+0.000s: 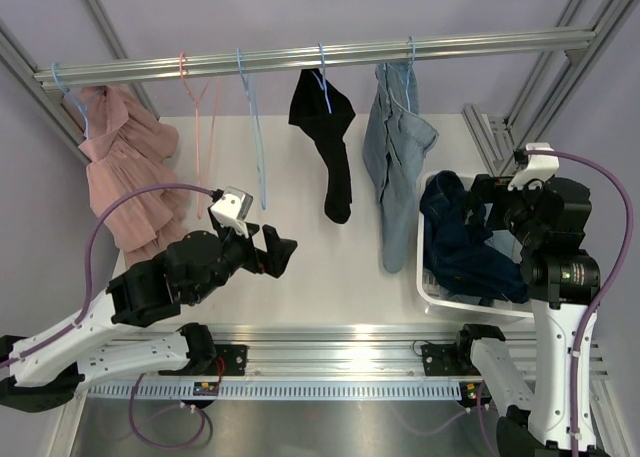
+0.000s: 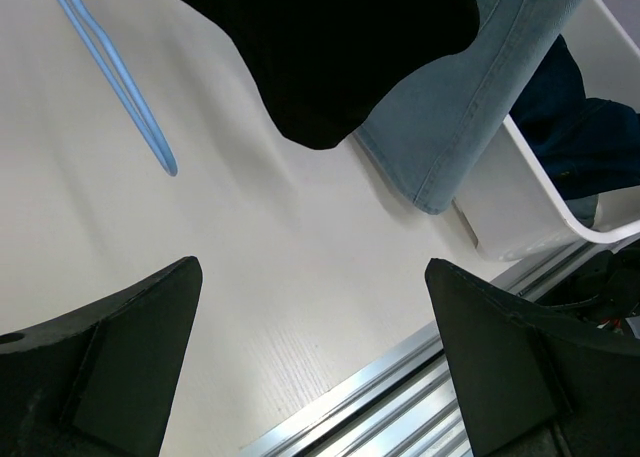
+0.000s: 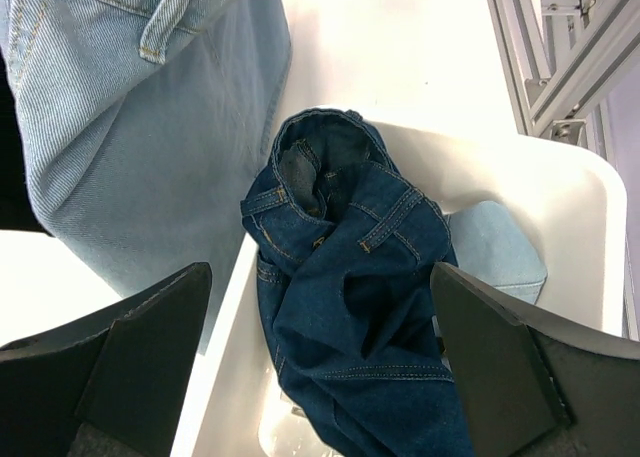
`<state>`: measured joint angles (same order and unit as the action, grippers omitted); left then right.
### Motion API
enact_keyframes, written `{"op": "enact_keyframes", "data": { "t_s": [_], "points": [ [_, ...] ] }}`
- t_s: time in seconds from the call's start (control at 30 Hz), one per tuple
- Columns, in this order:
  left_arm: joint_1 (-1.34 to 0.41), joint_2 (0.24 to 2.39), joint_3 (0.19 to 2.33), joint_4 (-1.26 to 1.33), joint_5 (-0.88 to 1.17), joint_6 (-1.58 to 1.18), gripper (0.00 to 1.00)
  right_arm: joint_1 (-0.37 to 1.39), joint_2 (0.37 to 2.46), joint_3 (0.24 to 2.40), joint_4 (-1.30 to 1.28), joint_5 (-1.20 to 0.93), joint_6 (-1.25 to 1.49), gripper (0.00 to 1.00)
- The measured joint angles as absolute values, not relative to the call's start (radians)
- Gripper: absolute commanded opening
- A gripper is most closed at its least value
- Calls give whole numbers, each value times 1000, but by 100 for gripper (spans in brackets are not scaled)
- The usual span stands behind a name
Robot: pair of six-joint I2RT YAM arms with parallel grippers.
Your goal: Remove the skirt from the hanger
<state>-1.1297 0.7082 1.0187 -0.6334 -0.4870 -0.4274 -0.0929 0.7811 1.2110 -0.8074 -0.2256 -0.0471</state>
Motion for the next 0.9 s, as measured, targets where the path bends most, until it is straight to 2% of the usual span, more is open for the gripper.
{"op": "enact_keyframes", "data": {
  "t_s": [0.63,0.9],
  "points": [
    [-1130,724,1002,-579,-498,-398,99,-93,754,1121,-746,-261,-28,99],
    [-1045,924,1201,-504,-496,-321,99,-93,731,1090,-745,-402,-78,99]
  ]
}}
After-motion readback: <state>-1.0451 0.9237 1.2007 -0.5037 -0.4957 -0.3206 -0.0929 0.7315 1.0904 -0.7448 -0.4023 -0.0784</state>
